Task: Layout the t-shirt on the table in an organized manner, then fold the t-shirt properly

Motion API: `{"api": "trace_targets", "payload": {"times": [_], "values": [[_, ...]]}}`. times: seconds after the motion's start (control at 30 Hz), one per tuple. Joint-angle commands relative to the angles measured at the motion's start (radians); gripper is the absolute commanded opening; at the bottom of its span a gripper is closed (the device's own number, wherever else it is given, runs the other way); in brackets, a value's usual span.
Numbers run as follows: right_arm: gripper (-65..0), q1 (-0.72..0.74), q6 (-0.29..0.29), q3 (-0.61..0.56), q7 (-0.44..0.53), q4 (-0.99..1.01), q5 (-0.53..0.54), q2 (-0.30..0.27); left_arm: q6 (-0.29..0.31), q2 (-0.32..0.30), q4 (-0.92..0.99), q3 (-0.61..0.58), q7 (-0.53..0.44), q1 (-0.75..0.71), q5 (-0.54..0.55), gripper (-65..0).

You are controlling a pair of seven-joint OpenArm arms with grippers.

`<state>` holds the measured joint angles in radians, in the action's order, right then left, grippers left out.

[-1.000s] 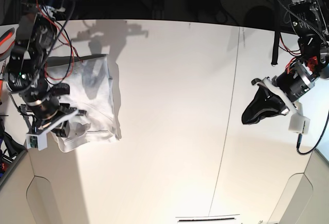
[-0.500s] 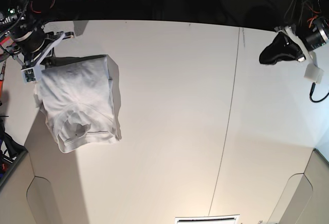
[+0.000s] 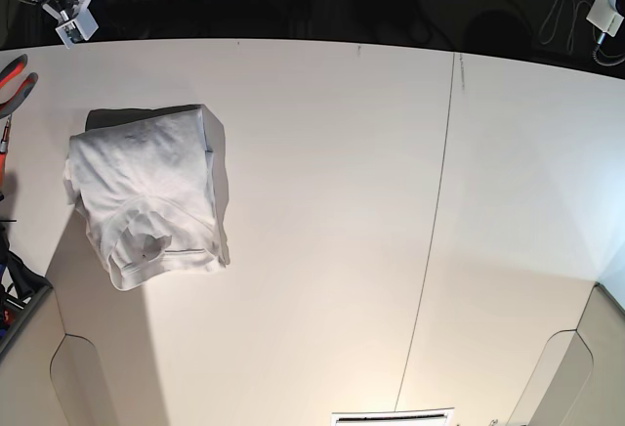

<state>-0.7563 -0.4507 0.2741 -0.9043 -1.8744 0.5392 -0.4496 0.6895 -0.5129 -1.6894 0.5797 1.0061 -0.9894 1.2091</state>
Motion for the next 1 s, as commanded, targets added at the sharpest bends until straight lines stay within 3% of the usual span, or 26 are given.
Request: {"api": "trace_targets", "payload": {"times": [0.0, 0.1, 0.27, 0.43, 0.53, 0.7, 0.83, 0.97], "values": [[-65.0, -0.014, -0.002, -0.002, 0.006, 0.027, 0.020, -0.026, 0.009, -0.009, 0.030, 0.008, -0.042, -0.019, -0.015, -65.0], [-65.0, -0.014, -0.003, -0.052, 0.051, 0.183, 0.030, -0.058, 0.009, -0.016, 0.171, -0.028, -0.208, -0.019, -0.100, -65.0], [-65.0, 0.026, -0.006, -0.204, 0.275, 0.493, 0.029, -0.093, 0.009, -0.022, 0.407, -0.229, -0.465, 0.043, -0.286, -65.0], [-65.0, 0.158, -0.005, -0.407, 0.370, 0.760, 0.027, -0.078, 0.009, -0.002, 0.610, -0.494, -0.698, 0.199, -0.493, -65.0], [-65.0, 0.270, 0.015, -0.513, 0.374, 0.885, -0.015, -0.027, 0.009, 0.054, 0.714, -0.607, -0.829, 0.323, -0.670, -65.0], [-65.0, 0.463, 0.112, -0.588, 0.374, 1.046, -0.062, 0.096, -0.005, 0.203, 0.861, -0.674, -0.852, 0.509, -0.837, -65.0], [-65.0, 0.562, 0.199, -0.588, 0.386, 1.115, -0.072, 0.176, -0.106, 0.298, 0.963, -0.679, -0.853, 0.598, -0.903, -65.0], [-65.0, 0.611, 0.272, -0.587, 0.402, 1.136, -0.112, 0.237, -0.179, 0.340, 1.026, -0.679, -0.854, 0.658, -0.970, -65.0]]}}
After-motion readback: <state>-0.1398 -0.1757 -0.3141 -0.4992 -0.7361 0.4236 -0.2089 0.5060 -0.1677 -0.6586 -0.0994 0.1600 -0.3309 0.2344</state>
